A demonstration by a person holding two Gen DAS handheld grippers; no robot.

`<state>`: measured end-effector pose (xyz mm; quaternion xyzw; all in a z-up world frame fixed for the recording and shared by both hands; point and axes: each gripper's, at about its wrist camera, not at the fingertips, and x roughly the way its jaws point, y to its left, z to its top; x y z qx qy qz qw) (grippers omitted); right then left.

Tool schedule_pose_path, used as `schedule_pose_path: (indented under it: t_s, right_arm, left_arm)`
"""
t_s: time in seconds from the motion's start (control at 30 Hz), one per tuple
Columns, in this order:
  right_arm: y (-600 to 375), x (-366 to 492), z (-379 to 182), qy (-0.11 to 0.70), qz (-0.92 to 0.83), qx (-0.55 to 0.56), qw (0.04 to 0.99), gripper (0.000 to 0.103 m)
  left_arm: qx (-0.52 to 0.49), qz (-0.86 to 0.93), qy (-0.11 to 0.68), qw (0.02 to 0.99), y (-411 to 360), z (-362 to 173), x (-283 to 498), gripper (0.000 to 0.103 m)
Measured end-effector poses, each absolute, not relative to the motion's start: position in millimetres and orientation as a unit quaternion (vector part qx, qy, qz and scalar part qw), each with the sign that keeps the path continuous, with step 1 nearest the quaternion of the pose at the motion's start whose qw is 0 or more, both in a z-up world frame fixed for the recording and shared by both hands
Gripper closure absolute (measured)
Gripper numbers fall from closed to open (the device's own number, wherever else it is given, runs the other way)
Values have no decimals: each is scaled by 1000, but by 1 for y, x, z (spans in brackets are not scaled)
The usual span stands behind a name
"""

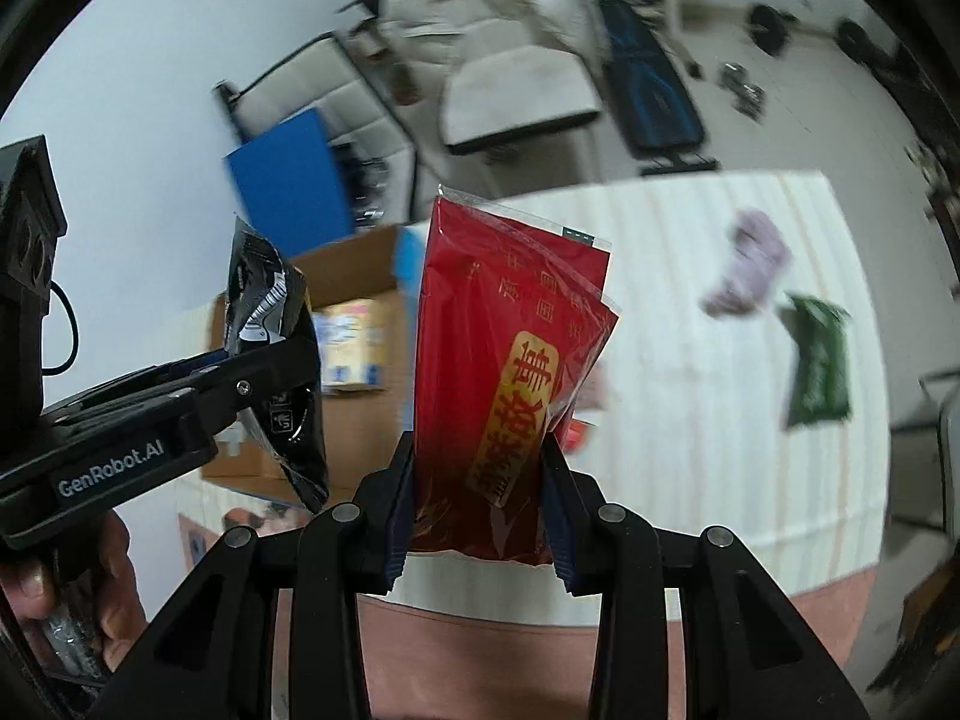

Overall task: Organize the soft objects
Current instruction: 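Carry both bags into the box and open both tools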

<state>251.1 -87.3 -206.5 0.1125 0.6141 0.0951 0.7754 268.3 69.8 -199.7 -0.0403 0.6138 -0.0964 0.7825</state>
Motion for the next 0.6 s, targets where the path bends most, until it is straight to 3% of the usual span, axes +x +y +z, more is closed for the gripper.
schedule_pose_path:
  t_s: [0.27,0.6]
  right_arm:
    - [42,286,-225,636,136,53,757,63]
    - [125,341,-318,692,72,-39,717,63]
  left_arm:
    - [-82,-18,641,763,195,-245,290,58]
    - [-96,20,682,724,272,-325,341,58]
